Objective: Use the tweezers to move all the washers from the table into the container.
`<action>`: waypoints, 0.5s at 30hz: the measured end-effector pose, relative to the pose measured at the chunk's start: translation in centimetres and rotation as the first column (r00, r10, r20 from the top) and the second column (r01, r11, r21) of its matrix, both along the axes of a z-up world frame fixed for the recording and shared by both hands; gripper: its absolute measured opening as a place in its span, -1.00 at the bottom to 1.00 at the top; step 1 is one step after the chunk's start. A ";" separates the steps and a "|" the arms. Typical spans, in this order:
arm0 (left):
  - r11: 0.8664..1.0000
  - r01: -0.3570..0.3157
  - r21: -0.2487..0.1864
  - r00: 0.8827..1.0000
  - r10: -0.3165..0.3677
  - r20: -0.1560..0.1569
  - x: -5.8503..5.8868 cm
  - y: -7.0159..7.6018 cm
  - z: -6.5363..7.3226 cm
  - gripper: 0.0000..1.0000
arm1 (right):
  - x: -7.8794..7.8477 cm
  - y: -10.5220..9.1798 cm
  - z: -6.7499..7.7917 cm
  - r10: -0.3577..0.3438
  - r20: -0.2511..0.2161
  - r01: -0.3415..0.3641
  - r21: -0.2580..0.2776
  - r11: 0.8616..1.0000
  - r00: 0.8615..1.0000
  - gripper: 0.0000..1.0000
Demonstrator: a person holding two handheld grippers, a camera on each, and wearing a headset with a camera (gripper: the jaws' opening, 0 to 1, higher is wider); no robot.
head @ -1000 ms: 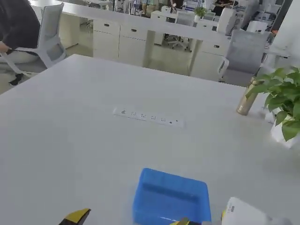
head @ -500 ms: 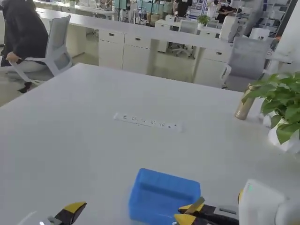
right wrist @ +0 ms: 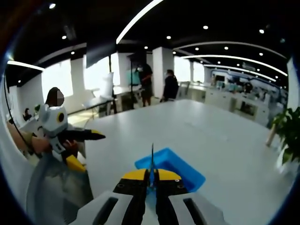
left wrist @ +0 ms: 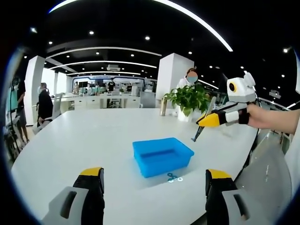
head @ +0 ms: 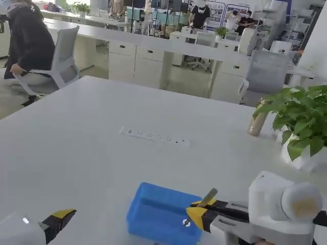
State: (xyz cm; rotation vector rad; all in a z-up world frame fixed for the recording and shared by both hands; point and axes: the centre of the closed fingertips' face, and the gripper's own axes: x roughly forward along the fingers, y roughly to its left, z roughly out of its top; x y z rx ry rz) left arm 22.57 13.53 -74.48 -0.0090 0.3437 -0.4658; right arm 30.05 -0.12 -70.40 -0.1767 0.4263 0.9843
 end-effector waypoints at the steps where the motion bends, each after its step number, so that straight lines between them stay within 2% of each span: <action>1: 1.000 0.007 0.003 1.000 -0.007 0.006 0.0 -0.1 0.1 0.82 | 0.2 -0.1 0.1 -0.013 0.002 0.013 0.003 1.000 1.000 -0.95; 2: 1.000 0.013 0.004 1.000 -0.013 0.011 -0.1 -0.1 0.3 0.82 | 0.6 -0.3 0.2 -0.038 0.002 0.038 0.002 0.999 0.999 -0.95; 4: 0.999 0.037 -0.014 0.999 -0.037 -0.004 -0.3 -0.2 0.6 0.83 | 1.0 -0.4 0.5 -0.077 -0.005 0.077 0.014 0.997 0.997 -0.95; 6: 0.998 0.055 -0.019 0.998 -0.055 0.007 -0.6 -0.2 1.3 0.82 | 1.1 -0.3 0.6 -0.092 -0.007 0.092 0.027 0.995 0.996 -0.95; 11: 0.996 0.090 0.001 0.996 -0.090 0.010 -1.3 0.4 2.0 0.79 | 1.9 -0.2 -0.5 -0.124 -0.028 0.124 -0.014 0.992 0.992 -0.95; 15: 0.993 0.104 -0.055 0.994 -0.103 0.025 -1.8 0.5 3.0 0.80 | 2.9 -0.3 -1.6 -0.140 -0.040 0.138 -0.049 0.989 0.989 -0.95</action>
